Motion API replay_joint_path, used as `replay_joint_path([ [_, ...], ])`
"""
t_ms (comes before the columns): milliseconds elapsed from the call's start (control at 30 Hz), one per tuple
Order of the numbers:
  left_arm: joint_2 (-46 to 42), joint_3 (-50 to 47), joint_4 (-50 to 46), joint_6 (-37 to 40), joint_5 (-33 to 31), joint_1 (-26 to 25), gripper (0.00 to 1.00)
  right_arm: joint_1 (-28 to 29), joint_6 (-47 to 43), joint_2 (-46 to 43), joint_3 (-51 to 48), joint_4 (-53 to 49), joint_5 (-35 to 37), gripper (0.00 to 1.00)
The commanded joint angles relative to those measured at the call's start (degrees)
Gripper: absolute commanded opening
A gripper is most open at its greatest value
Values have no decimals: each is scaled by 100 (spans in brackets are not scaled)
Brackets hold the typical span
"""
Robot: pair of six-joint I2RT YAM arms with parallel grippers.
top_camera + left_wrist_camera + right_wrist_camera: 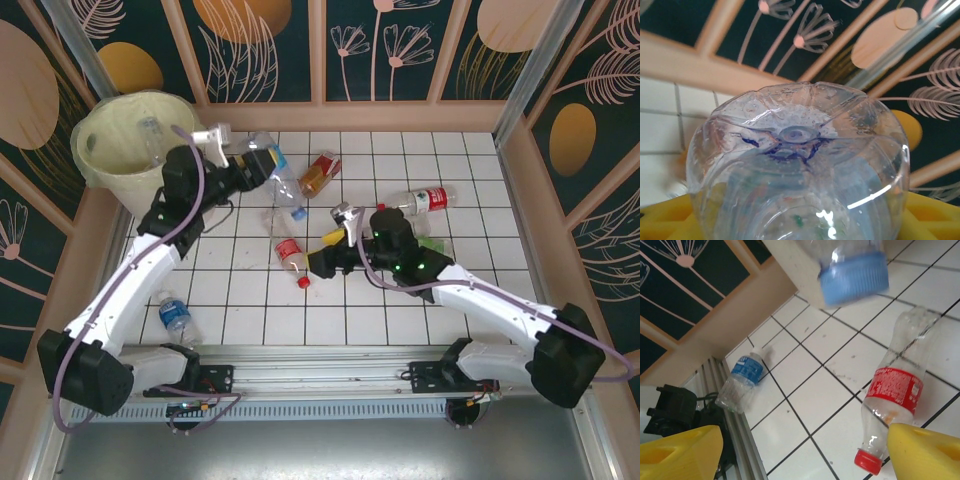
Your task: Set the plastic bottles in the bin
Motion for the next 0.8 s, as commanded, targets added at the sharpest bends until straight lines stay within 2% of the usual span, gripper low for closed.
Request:
replay_joint_path([
  [0,252,942,-1063,908,-985,118,67,-77,-176,-306,-126,-157,241,88],
  [133,689,2122,-1775,1434,-1739,481,68,-107,-195,-492,-224,-216,351,88],
  [267,1044,2987,-2163,1601,-2088,1136,68,-120,-195,-542,-309,-208,405,88],
  [400,1299,3704,-2411,1936,-2880,1444,69,-120,-193,-550,-385,-200,423,88],
  [600,1433,3970,-2328,2403,-4050,1704,69,-120,-169,-574,-537,-99,415,88],
  [667,1511,3986,-2288,2540,-4261,1795,69,-120,-169,-581,-573,-77,406,88],
  [767,1763,4083,-2410,2582,-4218,1963,69,-120,-174,-603,-602,-83,406,88],
])
